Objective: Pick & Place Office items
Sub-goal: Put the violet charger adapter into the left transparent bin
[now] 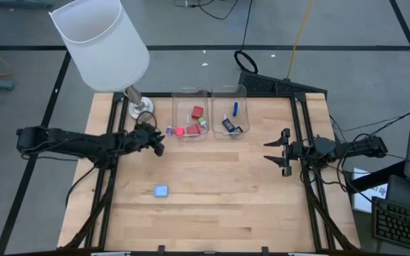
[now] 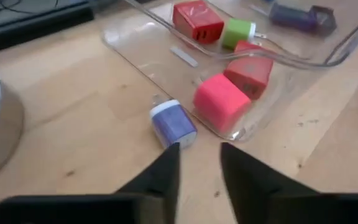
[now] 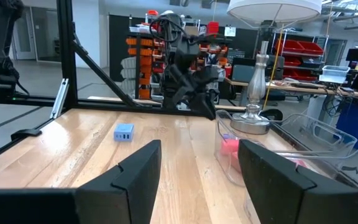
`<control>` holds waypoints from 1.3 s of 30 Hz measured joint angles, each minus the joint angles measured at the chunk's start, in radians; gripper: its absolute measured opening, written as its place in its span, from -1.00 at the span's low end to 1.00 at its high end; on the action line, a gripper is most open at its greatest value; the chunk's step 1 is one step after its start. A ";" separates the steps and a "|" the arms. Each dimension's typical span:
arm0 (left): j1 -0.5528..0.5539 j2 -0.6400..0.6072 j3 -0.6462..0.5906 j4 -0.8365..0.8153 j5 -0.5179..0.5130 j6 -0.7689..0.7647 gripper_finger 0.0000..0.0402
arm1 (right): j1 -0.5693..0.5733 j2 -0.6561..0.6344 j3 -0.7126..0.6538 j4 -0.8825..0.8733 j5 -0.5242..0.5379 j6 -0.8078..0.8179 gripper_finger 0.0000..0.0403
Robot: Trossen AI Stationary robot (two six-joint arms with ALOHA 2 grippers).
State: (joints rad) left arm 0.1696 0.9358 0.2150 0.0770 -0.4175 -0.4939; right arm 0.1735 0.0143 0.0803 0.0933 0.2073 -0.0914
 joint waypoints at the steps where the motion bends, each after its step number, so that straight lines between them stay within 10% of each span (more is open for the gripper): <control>1: 0.000 0.024 0.000 0.020 -0.001 -0.007 -0.35 | 0.000 0.000 0.000 0.000 0.000 0.000 0.02; 11: 0.003 0.277 0.000 0.248 -0.029 -0.096 0.37 | 0.000 0.000 0.000 0.000 0.000 0.000 0.01; 26: 0.005 0.649 0.208 0.303 -0.223 0.037 0.41 | 0.000 0.000 0.000 0.000 0.000 0.000 0.03; 39: -0.002 0.717 0.274 0.064 -0.177 -0.224 0.41 | 0.000 0.000 0.000 0.000 0.000 0.000 0.02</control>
State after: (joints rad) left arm 0.1673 1.6524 0.4889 0.1410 -0.5949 -0.7179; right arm 0.1736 0.0147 0.0803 0.0933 0.2073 -0.0910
